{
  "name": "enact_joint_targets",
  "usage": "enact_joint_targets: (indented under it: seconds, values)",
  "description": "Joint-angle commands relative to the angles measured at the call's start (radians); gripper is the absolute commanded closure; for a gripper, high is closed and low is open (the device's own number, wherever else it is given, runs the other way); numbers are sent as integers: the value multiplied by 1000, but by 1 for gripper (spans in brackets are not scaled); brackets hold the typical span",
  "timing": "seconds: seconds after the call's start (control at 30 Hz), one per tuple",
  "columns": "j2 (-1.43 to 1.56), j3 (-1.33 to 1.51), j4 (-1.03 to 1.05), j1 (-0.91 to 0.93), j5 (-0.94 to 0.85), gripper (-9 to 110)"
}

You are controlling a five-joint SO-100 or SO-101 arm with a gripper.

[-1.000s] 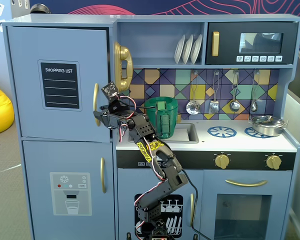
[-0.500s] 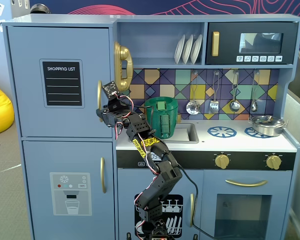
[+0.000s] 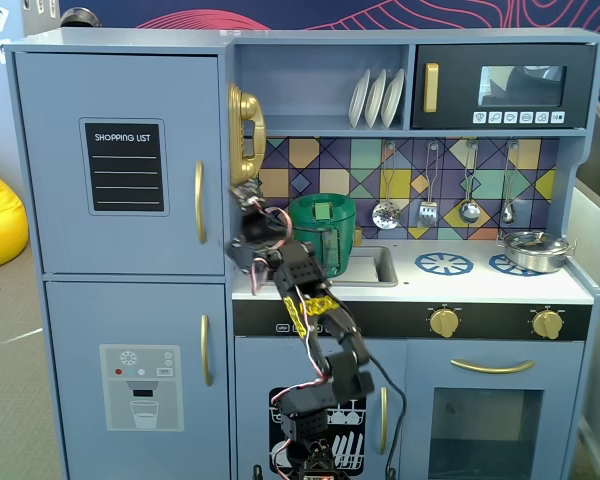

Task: Close the left cabinet door

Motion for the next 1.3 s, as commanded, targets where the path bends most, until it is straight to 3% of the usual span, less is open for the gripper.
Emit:
enact_joint_targets:
  seconds: [0.0,0.23,0.4,0.83,1.27]
  values:
    - [135,87,140,163,32,102]
    - [296,353,413,414,114,102]
    - [382,574,468,520,173,102]
    - [617,1042,543,558,270,102]
    - [652,1144,647,543,333,102]
